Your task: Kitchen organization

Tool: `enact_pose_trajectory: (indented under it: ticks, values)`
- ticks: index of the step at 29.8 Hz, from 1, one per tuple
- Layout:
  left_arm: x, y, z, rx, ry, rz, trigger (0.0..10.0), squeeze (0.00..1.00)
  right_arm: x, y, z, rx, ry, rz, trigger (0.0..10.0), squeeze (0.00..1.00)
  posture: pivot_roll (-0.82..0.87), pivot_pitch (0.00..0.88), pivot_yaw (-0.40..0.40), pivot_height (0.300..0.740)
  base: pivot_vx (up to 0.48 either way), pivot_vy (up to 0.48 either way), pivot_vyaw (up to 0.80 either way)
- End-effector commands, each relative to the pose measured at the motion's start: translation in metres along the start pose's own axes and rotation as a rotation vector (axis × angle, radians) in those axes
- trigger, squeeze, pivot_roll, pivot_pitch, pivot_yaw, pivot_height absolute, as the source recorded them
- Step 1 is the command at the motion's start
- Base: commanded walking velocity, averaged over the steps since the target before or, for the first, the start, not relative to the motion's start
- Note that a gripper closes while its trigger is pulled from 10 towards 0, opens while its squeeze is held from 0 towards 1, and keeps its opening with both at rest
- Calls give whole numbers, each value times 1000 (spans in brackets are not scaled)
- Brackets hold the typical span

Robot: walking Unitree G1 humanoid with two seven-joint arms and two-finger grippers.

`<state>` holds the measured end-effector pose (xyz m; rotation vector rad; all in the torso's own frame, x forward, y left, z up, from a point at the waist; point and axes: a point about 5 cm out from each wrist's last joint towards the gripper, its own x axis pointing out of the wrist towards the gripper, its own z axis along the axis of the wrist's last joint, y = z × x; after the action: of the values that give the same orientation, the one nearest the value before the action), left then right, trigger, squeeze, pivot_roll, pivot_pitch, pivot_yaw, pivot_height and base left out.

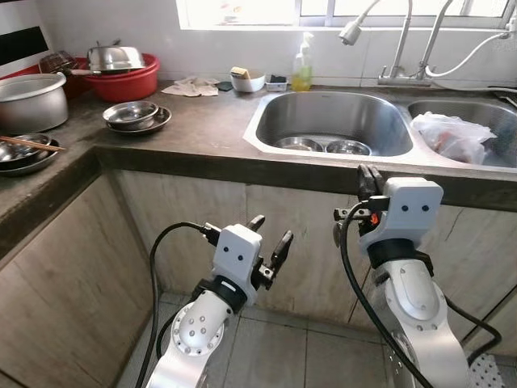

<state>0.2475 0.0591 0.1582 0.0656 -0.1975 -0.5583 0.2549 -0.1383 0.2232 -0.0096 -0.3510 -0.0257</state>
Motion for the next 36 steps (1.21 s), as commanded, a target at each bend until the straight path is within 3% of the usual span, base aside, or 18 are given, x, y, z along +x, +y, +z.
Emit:
enact_pose_trajectory:
  ticks: [1,20,29,36]
  values:
    - [1,2,-2,-19,21,17,10000,0,2,-1,4,-3,-20,-3,10000,0,-6,0,12,740,0,0,0]
    - [6,6,8,10,-25,46,10000,0,10,-6,13,-12,-69,-28,10000,0,-3,0,9,740,0,0,0]
    - [8,8,11,18,-42,49,10000,0,27,-18,41,-45,-197,-88,10000,0,-4,0,8,740,298,0,0]
    - [8,8,12,21,-46,45,10000,0,29,-17,41,-45,-198,-82,10000,0,-2,0,6,740,343,0,0]
